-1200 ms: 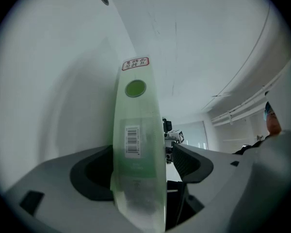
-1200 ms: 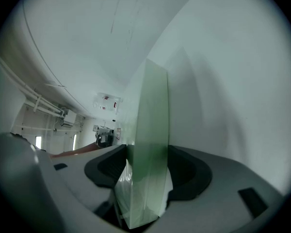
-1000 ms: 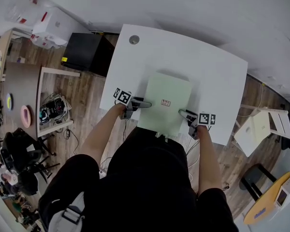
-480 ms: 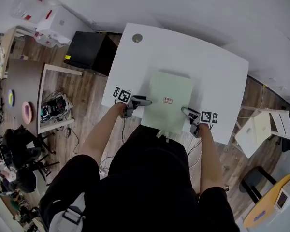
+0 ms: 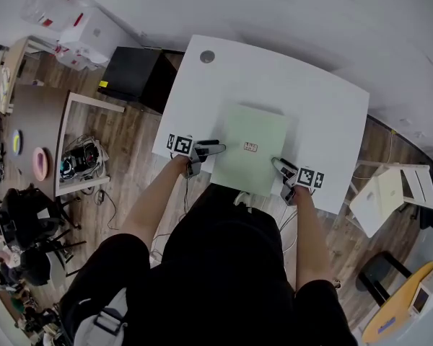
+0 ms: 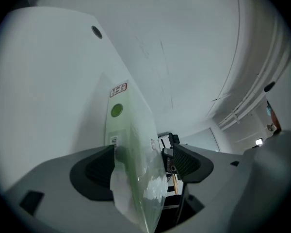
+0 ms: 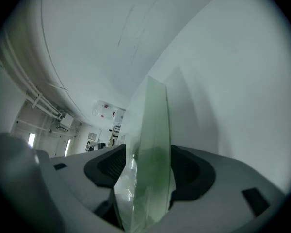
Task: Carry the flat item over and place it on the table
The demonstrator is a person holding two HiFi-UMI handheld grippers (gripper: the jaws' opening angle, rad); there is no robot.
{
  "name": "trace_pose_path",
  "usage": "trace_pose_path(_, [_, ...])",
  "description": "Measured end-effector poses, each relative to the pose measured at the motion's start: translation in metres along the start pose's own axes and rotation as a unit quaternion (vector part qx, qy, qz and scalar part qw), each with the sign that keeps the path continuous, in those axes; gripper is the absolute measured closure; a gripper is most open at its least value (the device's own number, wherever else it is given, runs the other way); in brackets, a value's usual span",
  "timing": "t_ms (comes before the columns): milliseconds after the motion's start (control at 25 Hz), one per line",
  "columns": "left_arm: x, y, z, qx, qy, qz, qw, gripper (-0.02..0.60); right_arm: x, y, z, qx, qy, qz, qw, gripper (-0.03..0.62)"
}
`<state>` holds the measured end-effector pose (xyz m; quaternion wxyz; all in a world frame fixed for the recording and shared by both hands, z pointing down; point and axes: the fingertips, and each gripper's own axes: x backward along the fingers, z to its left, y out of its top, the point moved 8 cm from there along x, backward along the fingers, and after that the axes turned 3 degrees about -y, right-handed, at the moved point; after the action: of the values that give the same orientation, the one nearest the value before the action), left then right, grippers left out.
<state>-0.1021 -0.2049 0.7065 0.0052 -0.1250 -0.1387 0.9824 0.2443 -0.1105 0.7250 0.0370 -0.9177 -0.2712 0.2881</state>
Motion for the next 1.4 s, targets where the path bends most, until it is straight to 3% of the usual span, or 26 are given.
trace_pose_path(160, [0.004,0.003,-0.015,-0.020,0.002,-0.031,0.9993,0.215,0.023,0.005,0.010,0.017,0.005,-0.035,0.999,0.313])
trace_pose_path(400, [0.005,-0.009,-0.070,-0.063,-0.054,-0.079,0.9934,0.215,0.053,-0.001,0.043,0.049,0.052,-0.070,0.995,0.313])
trace_pose_path(600, [-0.004,-0.033,-0.130,-0.148,-0.034,-0.117,0.9815,0.220,0.082,-0.009,0.075,0.077,0.058,-0.143,0.985,0.313])
trace_pose_path(720, [-0.001,-0.048,-0.161,-0.176,-0.017,-0.161,0.9709,0.294,0.099,-0.017,0.093,0.097,0.047,-0.188,0.976,0.313])
trace_pose_path(840, [0.002,-0.064,-0.188,-0.205,-0.004,-0.195,0.9591,0.375,0.111,-0.030,0.117,0.139,0.042,-0.194,0.970,0.313])
trace_pose_path(1040, [0.007,-0.083,-0.227,-0.256,0.030,-0.215,0.9420,0.554,0.128,-0.052,0.148,0.207,0.014,-0.203,0.957,0.315])
trace_pose_path(1120, [0.009,-0.087,-0.243,-0.276,0.027,-0.214,0.9367,0.560,0.133,-0.062,0.161,0.245,-0.006,-0.210,0.946,0.313])
trace_pose_path(1200, [0.015,-0.091,-0.258,-0.310,0.039,-0.212,0.9260,0.563,0.135,-0.073,0.176,0.295,-0.032,-0.215,0.930,0.315])
trace_pose_path(1320, [0.029,-0.105,-0.276,-0.362,0.076,-0.219,0.9028,0.568,0.141,-0.092,0.202,0.319,-0.046,-0.250,0.913,0.315])
trace_pose_path(1400, [0.042,-0.119,-0.287,-0.392,0.092,-0.235,0.8846,0.568,0.145,-0.108,0.221,0.311,-0.044,-0.285,0.906,0.353])
